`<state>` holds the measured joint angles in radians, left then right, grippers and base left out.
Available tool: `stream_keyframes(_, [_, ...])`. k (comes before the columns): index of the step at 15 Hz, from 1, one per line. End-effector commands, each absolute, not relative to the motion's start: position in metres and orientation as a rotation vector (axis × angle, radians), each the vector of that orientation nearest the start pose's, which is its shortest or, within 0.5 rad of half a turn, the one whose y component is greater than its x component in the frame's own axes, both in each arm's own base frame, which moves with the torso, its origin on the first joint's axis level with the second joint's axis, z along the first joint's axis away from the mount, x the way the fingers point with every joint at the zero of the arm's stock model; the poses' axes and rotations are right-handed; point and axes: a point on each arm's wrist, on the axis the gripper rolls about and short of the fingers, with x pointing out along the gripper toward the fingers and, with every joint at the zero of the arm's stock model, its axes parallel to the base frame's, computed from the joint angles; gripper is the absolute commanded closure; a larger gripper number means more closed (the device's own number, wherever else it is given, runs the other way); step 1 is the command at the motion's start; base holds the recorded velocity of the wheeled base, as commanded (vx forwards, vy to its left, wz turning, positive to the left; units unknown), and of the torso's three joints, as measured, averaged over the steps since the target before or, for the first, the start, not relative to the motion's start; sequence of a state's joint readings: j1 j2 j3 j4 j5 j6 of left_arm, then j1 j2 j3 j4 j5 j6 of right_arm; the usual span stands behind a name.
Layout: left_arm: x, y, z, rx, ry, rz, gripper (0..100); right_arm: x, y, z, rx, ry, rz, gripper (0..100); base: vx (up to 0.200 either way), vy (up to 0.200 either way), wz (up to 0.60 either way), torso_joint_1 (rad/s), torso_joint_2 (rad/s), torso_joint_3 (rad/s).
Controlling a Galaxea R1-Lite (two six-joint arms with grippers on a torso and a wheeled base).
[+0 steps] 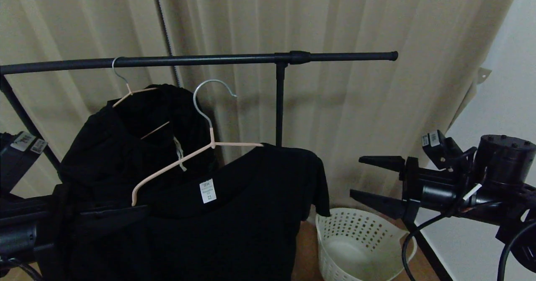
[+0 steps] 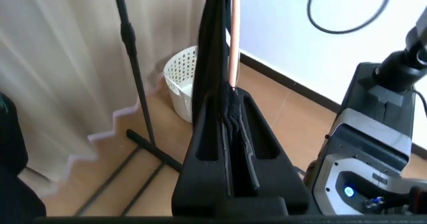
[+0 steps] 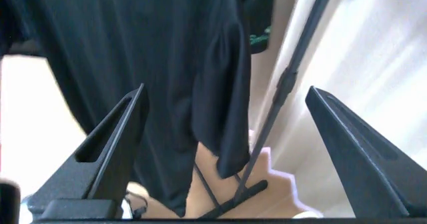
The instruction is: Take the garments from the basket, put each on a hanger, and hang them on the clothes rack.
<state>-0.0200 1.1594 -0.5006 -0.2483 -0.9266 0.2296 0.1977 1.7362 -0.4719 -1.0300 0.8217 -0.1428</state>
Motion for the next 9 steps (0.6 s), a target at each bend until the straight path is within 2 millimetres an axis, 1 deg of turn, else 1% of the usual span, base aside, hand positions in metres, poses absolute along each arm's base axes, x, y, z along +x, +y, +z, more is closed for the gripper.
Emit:
stream_keyframes(1, [0.150,-0.021,0.190,0.019,0.278,-0.966,100,0.248,0.081,0.148,-0.049,0.113,1.025,0,0.000,0.000,0.00,0.000,0.00,0.000])
stream_keyframes(4, [0.150,-0.020,0.190,0.020,0.276,-0.962,100,0.240,0.094,0.156,-0.042,0.101,0.975,0,0.000,0.000,0.00,0.000,0.00,0.000])
stream_keyframes(9, [0.151,-0.016,0.191,0.016,0.277,-0.924,100,0.231,0.107,0.165,-0.040,0.077,0.916,0,0.000,0.000,0.00,0.000,0.00,0.000])
